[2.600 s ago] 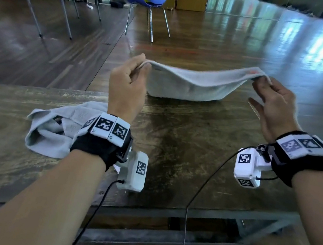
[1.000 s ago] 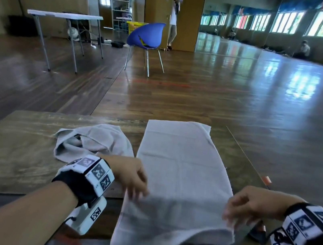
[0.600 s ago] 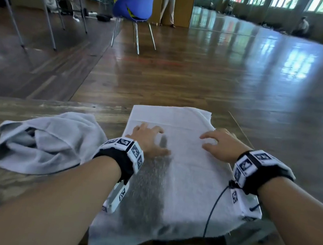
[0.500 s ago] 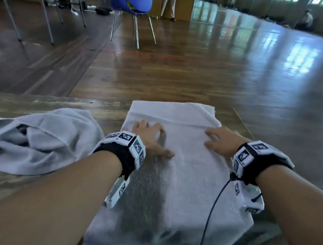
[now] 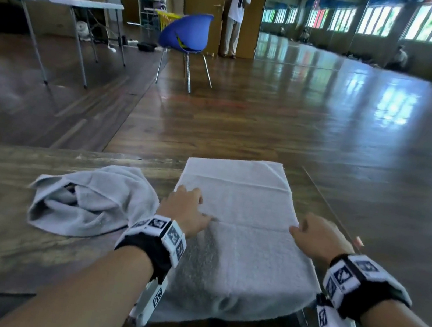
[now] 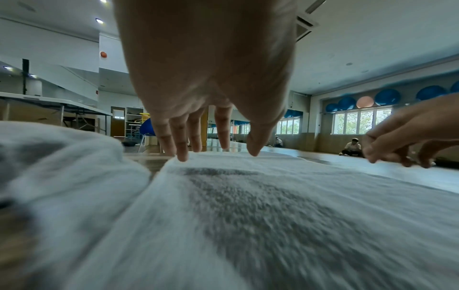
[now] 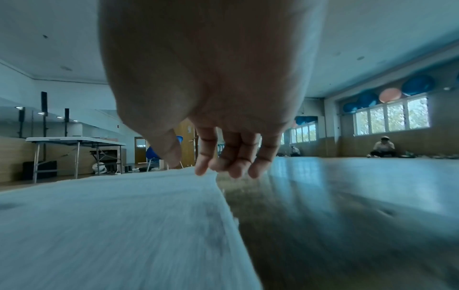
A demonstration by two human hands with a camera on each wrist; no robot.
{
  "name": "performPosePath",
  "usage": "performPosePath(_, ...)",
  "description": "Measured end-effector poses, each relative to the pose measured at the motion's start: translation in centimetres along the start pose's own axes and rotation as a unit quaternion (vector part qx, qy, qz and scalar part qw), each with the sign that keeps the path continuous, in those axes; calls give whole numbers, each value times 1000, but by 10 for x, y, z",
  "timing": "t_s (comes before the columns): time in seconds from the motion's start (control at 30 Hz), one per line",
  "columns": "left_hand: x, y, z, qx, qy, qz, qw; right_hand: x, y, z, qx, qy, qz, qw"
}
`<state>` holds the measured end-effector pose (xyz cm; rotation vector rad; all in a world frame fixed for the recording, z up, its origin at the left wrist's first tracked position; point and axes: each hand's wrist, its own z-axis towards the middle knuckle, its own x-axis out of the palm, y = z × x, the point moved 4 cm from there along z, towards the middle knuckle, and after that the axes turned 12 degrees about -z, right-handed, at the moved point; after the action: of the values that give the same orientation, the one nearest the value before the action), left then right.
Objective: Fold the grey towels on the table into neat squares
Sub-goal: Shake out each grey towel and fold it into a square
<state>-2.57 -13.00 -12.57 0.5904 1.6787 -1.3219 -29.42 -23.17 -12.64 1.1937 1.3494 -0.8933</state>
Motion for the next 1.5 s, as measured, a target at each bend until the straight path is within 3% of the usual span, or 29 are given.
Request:
performPosePath(0.07, -9, 2, -30, -22, -20, -4, 1000, 7, -8, -40, 55, -11, 52, 997)
performPosePath(0.17, -10, 11, -72, -77, 4, -3, 997, 26, -21, -91, 130, 14, 105, 986)
performPosePath(0.3, -3, 29, -123, -185, 37, -54, 980, 46, -24, -126, 141, 24, 158, 977)
performPosePath(0.37, 10, 40, -143, -237, 86, -136, 958, 55, -24, -131, 147, 29, 161, 975)
performPosePath(0.43, 25, 49, -161, -279, 140, -148, 939, 66, -23, -133, 147, 50, 157, 975)
performPosePath(0.53, 38, 61, -171, -271, 150, -107, 945, 84, -19, -131, 125, 98, 183, 970)
performPosePath(0.7, 49, 79, -176, -282, 174, -146, 932, 107, -26, -121, 139, 95, 292, 942)
performPosePath(0.87, 40, 74, -169, -253, 195, -170, 932, 94, -25, -124, 119, 130, 350, 920)
performPosePath(1.0, 9, 52, -158, -323, 205, -378, 843, 52, -18, -127, 80, 209, 406, 886)
performPosePath(1.07, -15, 42, -143, -297, 143, -504, 798, 22, -19, -120, 78, 167, 442, 878)
performPosePath(1.13, -36, 33, -130, -255, 72, -623, 736, -3, -21, -109, 84, 81, 527, 842)
performPosePath(1.2, -47, 26, -122, -227, 15, -669, 708, -18, -18, -100, 67, 17, 564, 823)
performPosePath(1.23, -49, 23, -118, -222, -2, -659, 718, -20, -17, -96, 54, -8, 544, 837)
performPosePath(1.27, -48, 21, -116, -214, -19, -627, 748, -20, -16, -93, 39, -29, 497, 866)
performPosePath(1.33, -45, 22, -110, -171, -65, -477, 860, -13, -11, -91, -28, -45, 349, 935)
performPosePath(1.37, -42, 23, -105, -132, -79, -369, 917, -5, -5, -92, -75, -33, 280, 957)
performPosePath(1.4, -38, 22, -102, -91, -77, -271, 955, 5, 0, -94, -118, -14, 220, 968)
performPosePath(1.43, -32, 22, -99, -59, -61, -199, 976, 16, 4, -95, -145, 2, 171, 974)
performPosePath(1.5, -20, 24, -94, -33, -26, -123, 991, 32, 7, -94, -149, 7, 109, 983)
